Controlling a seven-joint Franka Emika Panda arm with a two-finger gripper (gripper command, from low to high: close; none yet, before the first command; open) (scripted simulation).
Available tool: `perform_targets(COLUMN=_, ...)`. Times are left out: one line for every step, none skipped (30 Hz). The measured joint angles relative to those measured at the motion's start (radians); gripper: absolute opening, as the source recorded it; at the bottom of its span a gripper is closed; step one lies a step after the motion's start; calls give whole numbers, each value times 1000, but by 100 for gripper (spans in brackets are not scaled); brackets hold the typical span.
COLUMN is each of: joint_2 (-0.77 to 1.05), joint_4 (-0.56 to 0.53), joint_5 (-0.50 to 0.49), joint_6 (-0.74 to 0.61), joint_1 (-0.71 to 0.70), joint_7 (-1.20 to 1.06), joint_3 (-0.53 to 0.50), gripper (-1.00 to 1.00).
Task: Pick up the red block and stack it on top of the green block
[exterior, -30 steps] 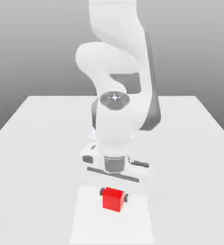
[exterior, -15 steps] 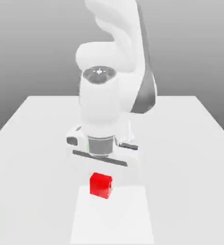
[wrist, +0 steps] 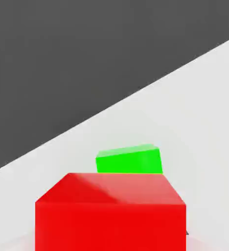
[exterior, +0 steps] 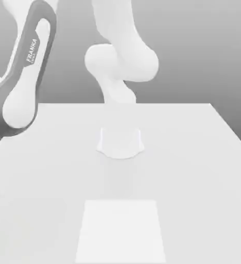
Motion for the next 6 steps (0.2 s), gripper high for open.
perform_targets(joint_2=26, joint_4=3, joint_5=8, joint_6=23, joint_1=-5, joint_7=-7, joint_3=5, gripper=100)
perform_targets(joint_2=26, joint_4=3, joint_5=8, joint_6=23, joint_1=-5, joint_7=-7, joint_3=5, gripper=100)
perform_targets(joint_2=26, joint_4=3, joint_5=8, joint_6=23, joint_1=-5, joint_7=-7, joint_3=5, gripper=100)
perform_targets(joint_2=26, joint_4=3, joint_5=8, joint_6=23, joint_1=-5, joint_7=-7, joint_3=5, gripper=100)
perform_targets(joint_2=26, joint_4=3, joint_5=8, joint_6=23, joint_1=-5, joint_7=-7, joint_3=5, gripper=100)
perform_targets(joint_2=26, joint_4=3, joint_5=8, joint_6=23, joint_1=-5, joint_7=-7, joint_3=5, gripper=100)
